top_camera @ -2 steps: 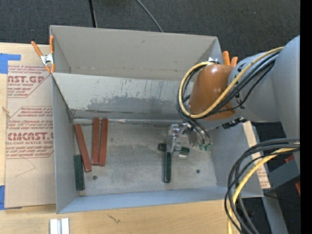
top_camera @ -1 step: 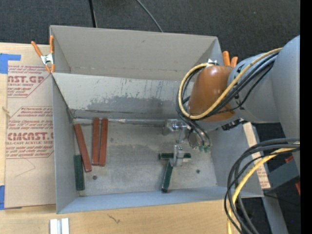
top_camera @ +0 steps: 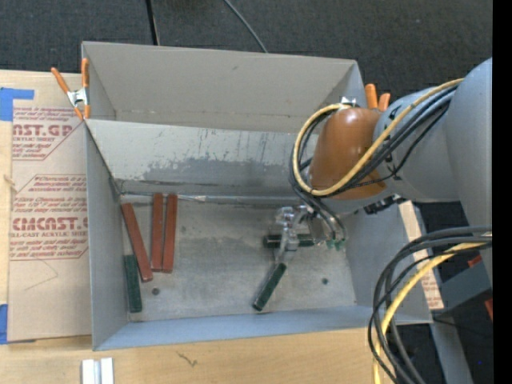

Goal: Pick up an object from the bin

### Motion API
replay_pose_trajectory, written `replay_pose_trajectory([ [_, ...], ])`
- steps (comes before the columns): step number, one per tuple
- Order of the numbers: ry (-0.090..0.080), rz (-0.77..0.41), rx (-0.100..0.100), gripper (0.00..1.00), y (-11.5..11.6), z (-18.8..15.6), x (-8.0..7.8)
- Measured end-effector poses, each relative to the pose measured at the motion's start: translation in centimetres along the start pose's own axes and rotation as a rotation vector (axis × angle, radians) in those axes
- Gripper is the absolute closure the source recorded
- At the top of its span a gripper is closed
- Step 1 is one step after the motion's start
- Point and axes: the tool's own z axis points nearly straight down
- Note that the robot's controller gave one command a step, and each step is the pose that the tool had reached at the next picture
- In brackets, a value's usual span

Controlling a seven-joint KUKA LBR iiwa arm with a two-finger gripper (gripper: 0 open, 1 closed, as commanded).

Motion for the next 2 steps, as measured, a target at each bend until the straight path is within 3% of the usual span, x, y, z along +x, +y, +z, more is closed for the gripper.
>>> replay_pose_trajectory([
  [1,0.000,0.000,0.000,1.00,0.0,0.0,0.0],
  [2,0.000,-0.122,0.000,1.00,-0.9,-14.1,-2.3],
])
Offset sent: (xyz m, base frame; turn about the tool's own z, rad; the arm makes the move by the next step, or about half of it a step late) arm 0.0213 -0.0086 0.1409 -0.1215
